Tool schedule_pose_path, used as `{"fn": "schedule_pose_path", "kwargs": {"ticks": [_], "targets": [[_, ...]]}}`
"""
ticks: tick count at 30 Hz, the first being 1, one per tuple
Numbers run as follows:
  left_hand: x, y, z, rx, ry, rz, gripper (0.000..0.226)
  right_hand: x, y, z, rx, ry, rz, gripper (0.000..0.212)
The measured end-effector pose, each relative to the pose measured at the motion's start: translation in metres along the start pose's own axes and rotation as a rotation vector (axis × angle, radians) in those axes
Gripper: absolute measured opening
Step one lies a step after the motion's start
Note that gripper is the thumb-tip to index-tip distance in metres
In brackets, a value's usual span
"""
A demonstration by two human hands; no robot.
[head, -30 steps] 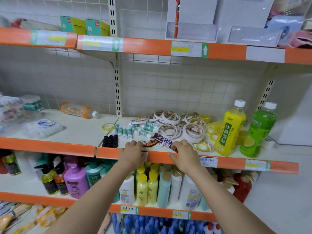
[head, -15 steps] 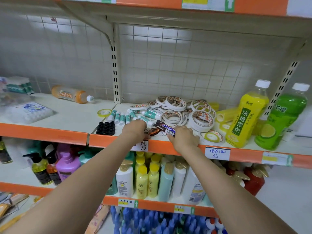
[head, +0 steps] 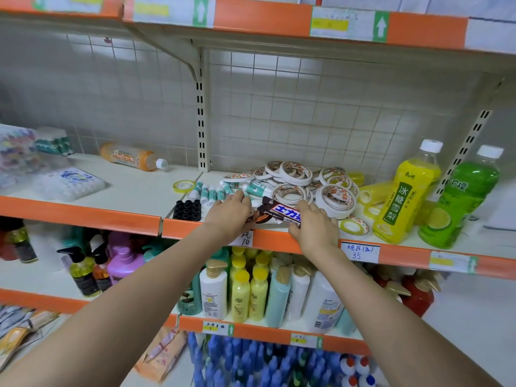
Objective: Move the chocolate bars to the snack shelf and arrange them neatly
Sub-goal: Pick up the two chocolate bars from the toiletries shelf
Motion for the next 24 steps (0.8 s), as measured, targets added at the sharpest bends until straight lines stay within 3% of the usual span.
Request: {"fn": "schedule_pose_path", "kwargs": {"ticks": [12,24], "targets": [[-0.081,-0.033,0.043,-0.041,-0.001,-0.118,0.042,-0.097,-0.008,0.043,0.046,0.006,0.042,0.031],[-0.177,-0.093,0.056,-0.342,0.114,-0.105,0.04,-0.225,-0.028,0.094,0.097,0.036,-0.008,0.031]]}}
Point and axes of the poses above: each hand's wrist, its own x-axis towards the middle knuckle, its own z-axis out of the back of the hand, y = z × x, the point moved 7 cm from there along x, towards the middle knuckle, and after that the axes turned 5 degrees about -z, right-handed, at the moved point
